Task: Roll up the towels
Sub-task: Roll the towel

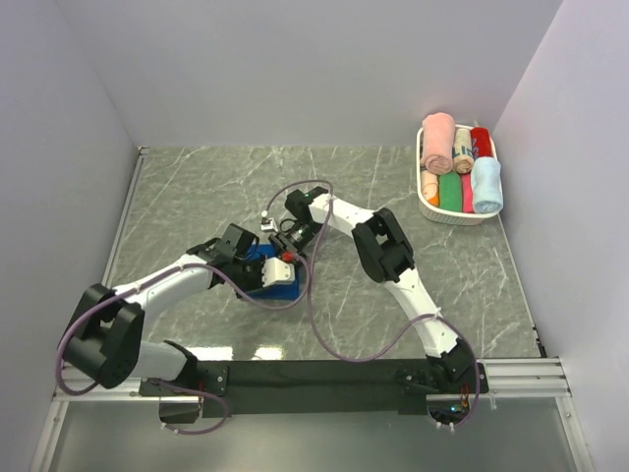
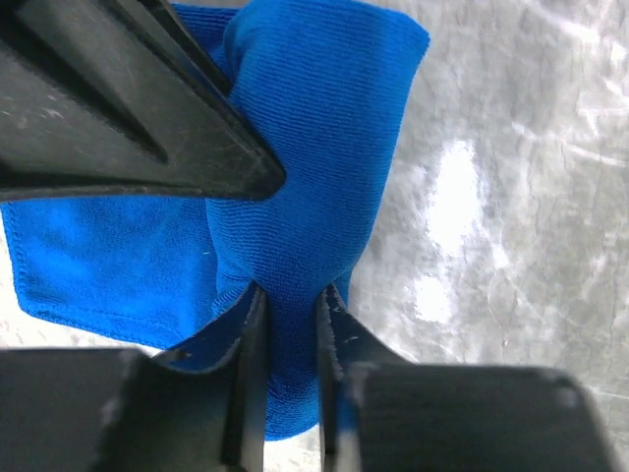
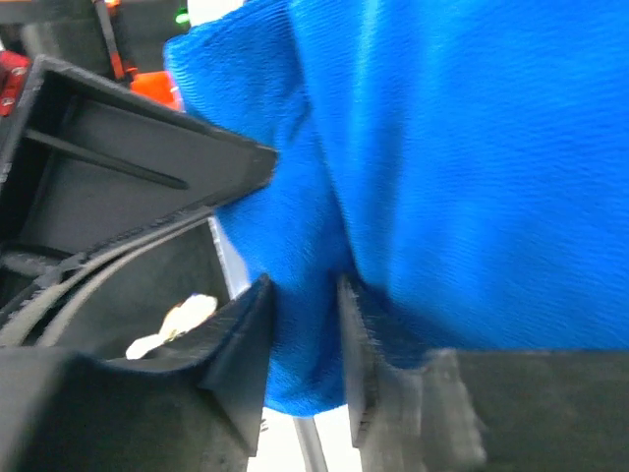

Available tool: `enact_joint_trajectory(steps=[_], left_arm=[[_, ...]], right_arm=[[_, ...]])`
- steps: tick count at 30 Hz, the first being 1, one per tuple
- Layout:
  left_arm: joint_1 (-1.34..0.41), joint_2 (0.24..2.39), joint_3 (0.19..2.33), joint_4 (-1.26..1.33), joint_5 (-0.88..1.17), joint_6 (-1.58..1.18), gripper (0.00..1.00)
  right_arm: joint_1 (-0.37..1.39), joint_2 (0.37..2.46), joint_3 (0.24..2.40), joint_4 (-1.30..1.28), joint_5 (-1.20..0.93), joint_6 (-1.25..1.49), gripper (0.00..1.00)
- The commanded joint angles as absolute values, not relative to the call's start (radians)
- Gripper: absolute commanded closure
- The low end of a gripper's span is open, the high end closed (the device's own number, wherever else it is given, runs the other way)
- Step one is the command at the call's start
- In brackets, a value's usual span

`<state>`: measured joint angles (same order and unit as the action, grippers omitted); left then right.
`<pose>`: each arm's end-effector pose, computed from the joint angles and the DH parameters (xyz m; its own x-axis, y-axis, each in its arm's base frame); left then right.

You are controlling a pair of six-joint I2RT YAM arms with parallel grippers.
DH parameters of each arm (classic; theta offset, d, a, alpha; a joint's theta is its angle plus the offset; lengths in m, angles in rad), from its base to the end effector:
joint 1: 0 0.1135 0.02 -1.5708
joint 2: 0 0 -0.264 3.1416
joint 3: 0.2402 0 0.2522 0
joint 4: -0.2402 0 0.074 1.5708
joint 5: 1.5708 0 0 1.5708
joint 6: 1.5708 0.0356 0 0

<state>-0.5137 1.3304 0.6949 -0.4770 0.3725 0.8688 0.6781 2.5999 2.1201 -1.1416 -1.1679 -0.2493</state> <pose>0.2003 -0.1279 0.1767 -0.0478 0.8436 -0.5349 0.9825 0.1362 0.1271 0.3585 0.3308 0.1019 -0.7020 -0.6897 -0.1777 -0.3951 0.1696 0.9028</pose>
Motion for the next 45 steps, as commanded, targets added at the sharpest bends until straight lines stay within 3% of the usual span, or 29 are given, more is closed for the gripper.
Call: enact_joint_trajectory(steps=[1, 6, 7, 8, 11, 18, 25, 28, 33, 39, 45], left_arm=[[-0.526, 1.422, 0.706, -0.692, 0.391, 0.891, 0.89], [-0.511, 1.492, 0.797, -0.842, 0.449, 0.917, 0.96], [-0.505, 1.524, 0.813, -0.877, 0.460, 0.914, 0.96], [-0.489, 1.541, 0.830, -0.896, 0.466, 0.913, 0.97], [-0.447, 1.618, 0.946, -0.954, 0.505, 0.907, 0.98], [-0.365, 1.909, 1.286, -1.153, 0.584, 0.923, 0.96], [-0.302, 2.250, 1.644, -1.318, 0.604, 0.936, 0.92], [-0.287, 2.333, 1.753, -1.353, 0.595, 0.937, 0.91], [-0.284, 2.416, 1.865, -1.358, 0.577, 0.908, 0.89], [-0.285, 2.473, 1.934, -1.356, 0.589, 0.868, 0.84], [-0.284, 2.491, 1.970, -1.353, 0.615, 0.842, 0.80]], right_arm=[[0.588, 2.527, 2.097, -1.098, -0.905, -0.270, 0.60], [0.431, 2.314, 2.047, -1.017, -0.861, -0.251, 0.47], [0.417, 2.277, 2.022, -1.003, -0.844, -0.265, 0.38], [0.398, 2.202, 1.970, -0.974, -0.816, -0.297, 0.37], [0.347, 2.059, 1.881, -0.924, -0.677, -0.350, 0.36], [0.227, 1.677, 1.583, -0.697, -0.566, -0.367, 0.35], [0.239, 1.396, 1.284, -0.753, -0.563, -0.504, 0.39], [0.285, 1.376, 1.223, -0.773, -0.563, -0.525, 0.40], [0.576, 1.442, 1.232, -0.689, -0.393, -0.518, 0.40], [0.846, 1.664, 1.348, -0.508, -0.172, -0.544, 0.38], [0.986, 1.835, 1.413, -0.367, -0.054, -0.630, 0.34]])
